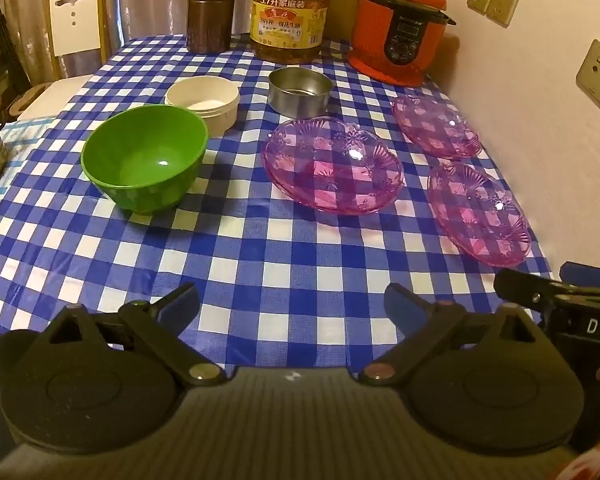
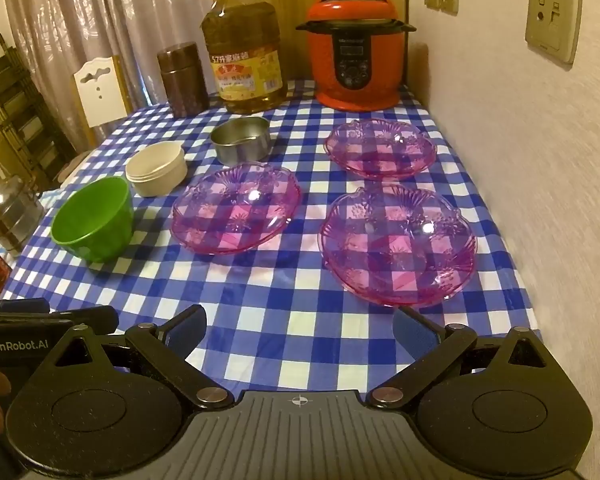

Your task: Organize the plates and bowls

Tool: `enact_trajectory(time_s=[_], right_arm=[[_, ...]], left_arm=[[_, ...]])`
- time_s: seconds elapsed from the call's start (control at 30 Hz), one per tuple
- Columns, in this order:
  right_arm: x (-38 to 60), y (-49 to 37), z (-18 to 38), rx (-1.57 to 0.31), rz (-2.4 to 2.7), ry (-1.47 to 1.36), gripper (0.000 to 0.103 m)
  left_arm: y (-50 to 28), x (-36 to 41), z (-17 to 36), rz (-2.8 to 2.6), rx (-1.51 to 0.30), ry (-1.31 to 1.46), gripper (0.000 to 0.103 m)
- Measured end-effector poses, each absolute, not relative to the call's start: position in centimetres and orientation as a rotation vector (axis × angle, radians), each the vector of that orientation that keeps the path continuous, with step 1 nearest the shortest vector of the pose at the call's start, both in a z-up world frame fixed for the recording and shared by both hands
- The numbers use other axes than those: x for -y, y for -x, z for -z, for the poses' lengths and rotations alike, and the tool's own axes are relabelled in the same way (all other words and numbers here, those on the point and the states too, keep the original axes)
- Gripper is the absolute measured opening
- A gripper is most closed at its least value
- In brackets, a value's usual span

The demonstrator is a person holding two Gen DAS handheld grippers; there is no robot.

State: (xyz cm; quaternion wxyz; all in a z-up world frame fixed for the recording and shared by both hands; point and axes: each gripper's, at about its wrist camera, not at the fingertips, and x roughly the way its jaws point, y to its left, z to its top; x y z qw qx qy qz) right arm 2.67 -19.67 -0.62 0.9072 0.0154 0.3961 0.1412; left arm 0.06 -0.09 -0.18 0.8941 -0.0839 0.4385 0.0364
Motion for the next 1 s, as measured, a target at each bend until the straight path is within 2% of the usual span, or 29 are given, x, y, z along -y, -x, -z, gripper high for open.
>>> enact_trajectory(time_s=[1.0], right_arm=[[19.69,-2.68,0.62,-0.819,-0.290,-0.031,0.099]], left_arm=[[-0.14,0.18,0.09,-0.062,-0.915,0.176,0.098]])
